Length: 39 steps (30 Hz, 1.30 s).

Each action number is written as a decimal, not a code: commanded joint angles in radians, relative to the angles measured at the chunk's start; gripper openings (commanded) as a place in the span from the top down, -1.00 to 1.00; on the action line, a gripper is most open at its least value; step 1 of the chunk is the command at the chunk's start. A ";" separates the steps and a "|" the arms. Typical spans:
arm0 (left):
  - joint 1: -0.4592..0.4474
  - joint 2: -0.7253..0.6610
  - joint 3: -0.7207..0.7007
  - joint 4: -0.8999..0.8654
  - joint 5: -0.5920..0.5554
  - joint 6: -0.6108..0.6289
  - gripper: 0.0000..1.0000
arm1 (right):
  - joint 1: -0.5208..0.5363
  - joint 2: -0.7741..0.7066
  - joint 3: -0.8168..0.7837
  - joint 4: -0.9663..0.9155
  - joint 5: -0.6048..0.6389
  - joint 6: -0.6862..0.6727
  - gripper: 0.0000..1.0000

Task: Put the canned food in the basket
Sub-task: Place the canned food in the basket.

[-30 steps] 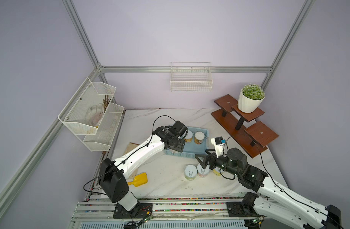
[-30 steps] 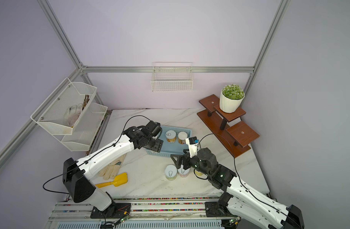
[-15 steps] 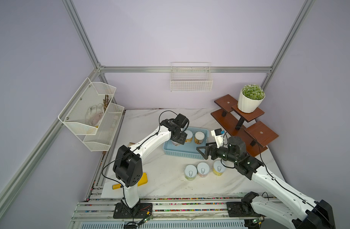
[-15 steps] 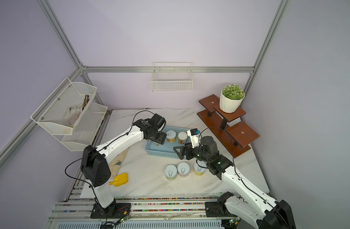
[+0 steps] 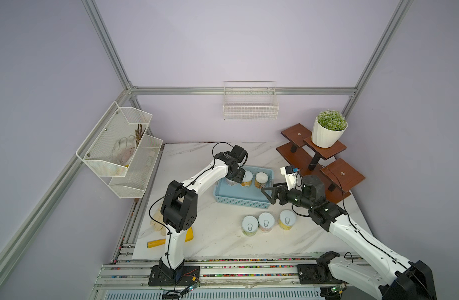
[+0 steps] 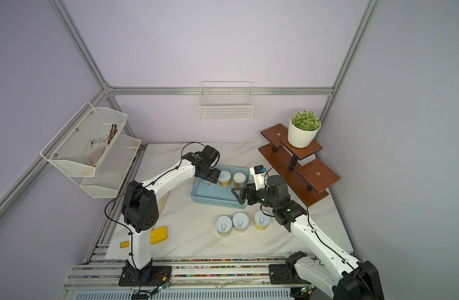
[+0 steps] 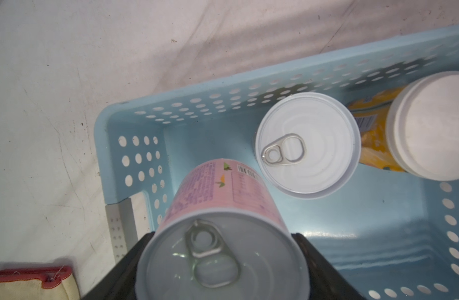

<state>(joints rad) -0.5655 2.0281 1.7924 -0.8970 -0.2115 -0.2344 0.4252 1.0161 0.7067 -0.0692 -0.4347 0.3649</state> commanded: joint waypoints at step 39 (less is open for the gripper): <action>0.074 0.259 0.229 0.044 0.016 0.063 0.27 | -0.005 -0.038 -0.036 -0.030 -0.076 -0.057 -1.00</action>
<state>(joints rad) -0.5034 2.2723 1.9804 -0.9005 -0.1894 -0.1795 0.4252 0.9962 0.6857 -0.0834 -0.4965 0.3126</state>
